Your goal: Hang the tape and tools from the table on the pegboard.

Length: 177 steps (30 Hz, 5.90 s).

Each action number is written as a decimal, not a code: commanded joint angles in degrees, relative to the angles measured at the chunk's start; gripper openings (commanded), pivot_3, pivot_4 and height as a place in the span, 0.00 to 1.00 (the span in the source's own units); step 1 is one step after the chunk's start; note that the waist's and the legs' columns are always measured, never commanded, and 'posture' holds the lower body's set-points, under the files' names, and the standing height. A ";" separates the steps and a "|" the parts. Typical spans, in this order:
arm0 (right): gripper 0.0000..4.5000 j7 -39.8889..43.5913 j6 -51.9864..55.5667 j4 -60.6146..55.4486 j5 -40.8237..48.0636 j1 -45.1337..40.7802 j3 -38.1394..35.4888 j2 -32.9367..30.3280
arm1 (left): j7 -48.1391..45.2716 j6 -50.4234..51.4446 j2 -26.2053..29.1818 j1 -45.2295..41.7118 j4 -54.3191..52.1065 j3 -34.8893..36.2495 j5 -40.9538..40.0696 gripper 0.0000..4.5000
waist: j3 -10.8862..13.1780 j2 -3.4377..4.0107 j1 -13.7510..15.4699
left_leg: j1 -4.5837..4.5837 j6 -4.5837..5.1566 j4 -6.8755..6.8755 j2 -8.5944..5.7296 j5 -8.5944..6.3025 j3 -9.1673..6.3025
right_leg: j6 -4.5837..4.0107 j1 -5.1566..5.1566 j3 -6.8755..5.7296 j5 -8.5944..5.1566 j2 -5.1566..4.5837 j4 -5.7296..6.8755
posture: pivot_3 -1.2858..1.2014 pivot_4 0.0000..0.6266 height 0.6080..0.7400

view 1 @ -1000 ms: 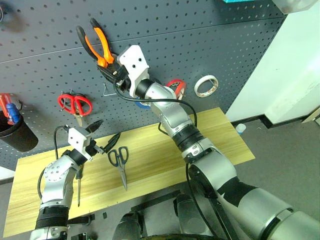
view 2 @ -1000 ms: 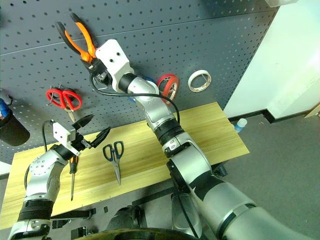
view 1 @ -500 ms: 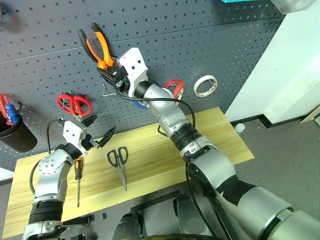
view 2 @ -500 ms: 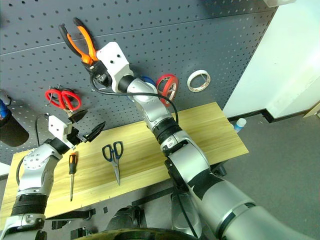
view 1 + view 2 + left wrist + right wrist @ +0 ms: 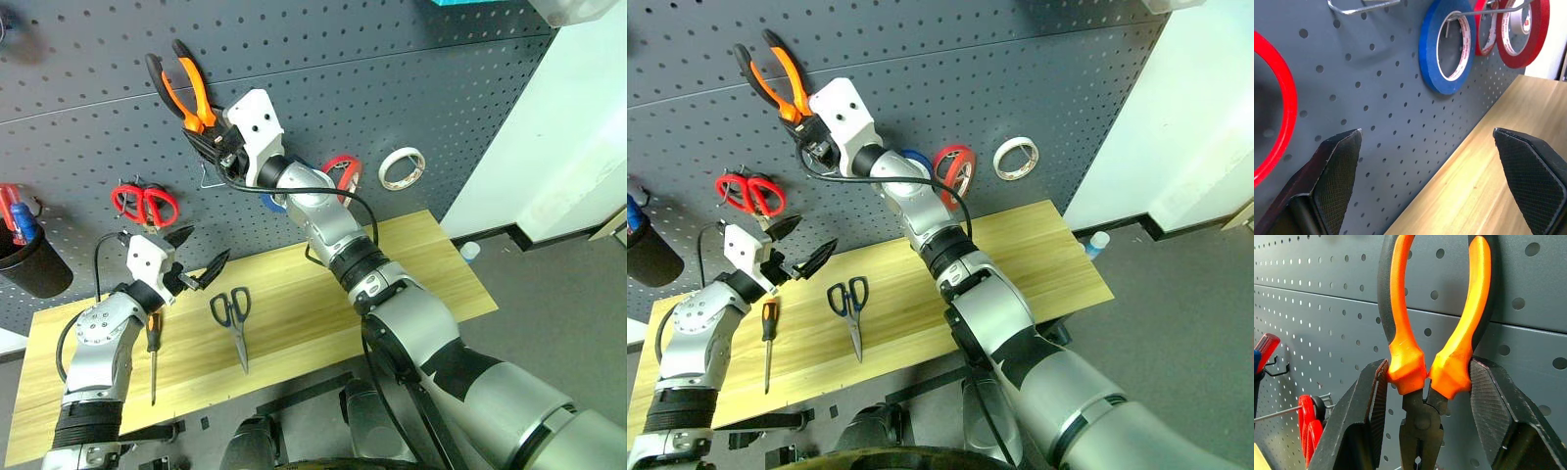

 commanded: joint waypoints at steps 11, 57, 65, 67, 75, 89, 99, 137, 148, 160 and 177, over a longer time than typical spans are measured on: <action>0.46 1.48 -1.18 -4.73 1.39 0.84 0.70 7.11 | -2.90 -5.97 2.62 6.78 3.06 6.25 -1.43 1.00 | 0.04 0.06 0.21 | 0.00 0.00 0.01 0.00 0.00 0.01 | 0.00 -0.03 0.02 0.00 0.01 0.05 | 0.47 0.18 0.98; 0.46 -4.80 -5.22 3.95 -0.50 0.00 2.13 6.38 | -6.86 -14.41 2.23 13.89 8.76 9.64 -3.23 1.00 | 0.46 0.57 3.42 | 0.08 0.02 -0.02 0.02 0.00 -0.01 | -0.03 -0.01 0.02 -0.02 0.12 0.14 | 0.49 0.25 0.98; 0.46 -5.19 -7.62 4.70 -0.42 -2.01 -0.24 5.51 | -8.58 -15.62 0.82 11.90 7.22 9.74 -5.82 1.00 | 0.38 0.44 3.46 | 0.08 0.02 -0.01 0.03 0.00 -0.02 | -0.03 -0.01 0.02 -0.02 0.12 0.14 | 0.49 0.23 0.98; 0.46 -5.23 -7.97 5.16 -0.50 -2.48 -0.68 5.38 | -8.84 -14.46 0.30 11.36 5.66 10.34 -7.96 1.00 | 0.36 0.41 3.45 | 0.08 0.02 -0.01 0.03 0.00 -0.02 | -0.03 -0.01 0.02 -0.02 0.12 0.14 | 0.49 0.23 0.98; 0.46 -5.39 -9.31 7.07 -0.56 -4.07 -2.19 5.34 | -7.54 -12.07 0.07 11.85 -0.71 11.22 -10.38 1.00 | 0.35 0.38 3.41 | 0.08 0.02 -0.02 0.03 0.00 -0.03 | -0.03 0.00 0.02 -0.02 0.12 0.15 | 0.49 0.23 0.98; 0.46 -7.35 -10.44 11.60 -3.37 -3.79 -2.45 4.88 | -14.56 -15.80 -3.61 9.76 3.61 15.57 -18.82 1.00 | 0.34 0.36 3.47 | 0.09 0.02 0.00 0.03 0.00 -0.03 | -0.04 0.01 0.02 -0.02 0.14 0.15 | 0.50 0.22 0.98; 0.46 -7.99 -10.81 13.31 -6.22 -1.48 -1.95 4.64 | -9.44 -12.48 -3.88 9.54 -4.27 13.91 -17.37 1.00 | 0.32 0.33 3.48 | 0.09 0.02 0.00 0.03 0.00 -0.03 | -0.04 0.02 0.02 -0.02 0.14 0.15 | 0.50 0.21 0.98; 1.00 5.22 -9.70 -41.20 -17.56 33.84 14.22 -15.63 | 11.39 12.10 -1.04 15.52 -26.85 9.89 -10.02 1.00 | 0.27 0.27 4.58 | 0.10 -0.01 -0.03 0.05 0.02 0.01 | -0.10 0.15 0.03 0.05 0.17 -0.14 | 0.48 0.18 0.98; 1.00 15.53 -0.51 -54.46 -13.75 43.73 13.03 -29.44 | 22.69 20.59 -6.82 24.46 -22.98 5.36 0.42 1.00 | 0.24 0.20 6.87 | 0.15 0.02 0.00 0.06 0.00 0.06 | -0.10 0.37 0.02 0.04 0.17 -0.33 | 0.49 0.18 0.98; 1.00 29.69 16.17 -59.37 -2.66 46.28 10.22 -40.43 | 38.08 56.50 -13.22 10.85 -15.47 -6.01 6.71 1.00 | 0.26 0.06 10.06 | 1.00 0.07 0.04 0.04 -0.03 0.02 | -0.01 1.40 -0.07 -0.03 0.16 -0.50 | 0.49 0.19 0.98; 1.00 34.71 24.87 -63.54 4.22 48.40 5.58 -45.25 | 48.21 70.40 -26.74 -5.32 -11.90 -7.64 10.82 1.00 | 0.40 -0.22 9.70 | 0.88 0.08 0.00 0.04 -0.05 0.05 | 0.09 1.38 -0.08 -0.03 0.12 -0.81 | 0.48 0.20 0.98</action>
